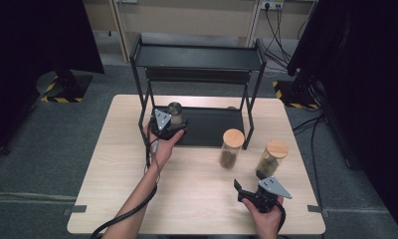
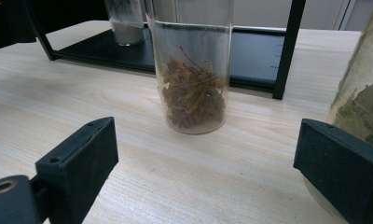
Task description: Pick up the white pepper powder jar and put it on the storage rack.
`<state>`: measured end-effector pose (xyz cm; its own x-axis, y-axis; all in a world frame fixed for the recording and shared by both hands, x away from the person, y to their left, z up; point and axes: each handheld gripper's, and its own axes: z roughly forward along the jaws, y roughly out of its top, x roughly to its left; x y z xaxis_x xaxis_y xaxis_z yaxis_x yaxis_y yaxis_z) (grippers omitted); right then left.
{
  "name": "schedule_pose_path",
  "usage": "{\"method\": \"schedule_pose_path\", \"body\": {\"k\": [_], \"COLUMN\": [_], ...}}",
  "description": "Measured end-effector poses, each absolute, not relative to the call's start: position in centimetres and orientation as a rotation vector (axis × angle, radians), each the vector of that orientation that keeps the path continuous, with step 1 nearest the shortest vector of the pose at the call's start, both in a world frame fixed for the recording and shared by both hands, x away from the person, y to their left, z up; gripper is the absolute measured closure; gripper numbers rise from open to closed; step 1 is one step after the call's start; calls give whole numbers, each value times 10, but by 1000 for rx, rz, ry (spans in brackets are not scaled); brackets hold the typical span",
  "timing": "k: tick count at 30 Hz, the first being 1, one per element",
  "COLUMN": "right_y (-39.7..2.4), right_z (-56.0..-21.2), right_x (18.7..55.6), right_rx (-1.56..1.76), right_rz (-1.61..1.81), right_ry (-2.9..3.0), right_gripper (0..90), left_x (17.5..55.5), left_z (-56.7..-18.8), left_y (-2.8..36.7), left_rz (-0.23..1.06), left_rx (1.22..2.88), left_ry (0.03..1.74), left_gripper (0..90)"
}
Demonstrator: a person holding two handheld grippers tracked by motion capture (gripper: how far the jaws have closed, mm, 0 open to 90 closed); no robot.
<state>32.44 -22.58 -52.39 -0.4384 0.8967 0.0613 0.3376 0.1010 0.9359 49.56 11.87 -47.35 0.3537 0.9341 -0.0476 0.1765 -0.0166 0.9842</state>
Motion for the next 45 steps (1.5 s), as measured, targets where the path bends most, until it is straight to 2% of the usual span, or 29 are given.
{"method": "schedule_pose_path", "body": {"k": [45], "right_y": [-225], "right_z": [-524], "right_x": [324], "right_rx": [1204], "right_rz": [1329], "right_ry": [1838], "right_gripper": [65], "left_x": [429], "left_z": [-474], "left_y": [121], "left_rz": [792], "left_rx": [1509], "left_ry": [970], "left_gripper": [132]}}
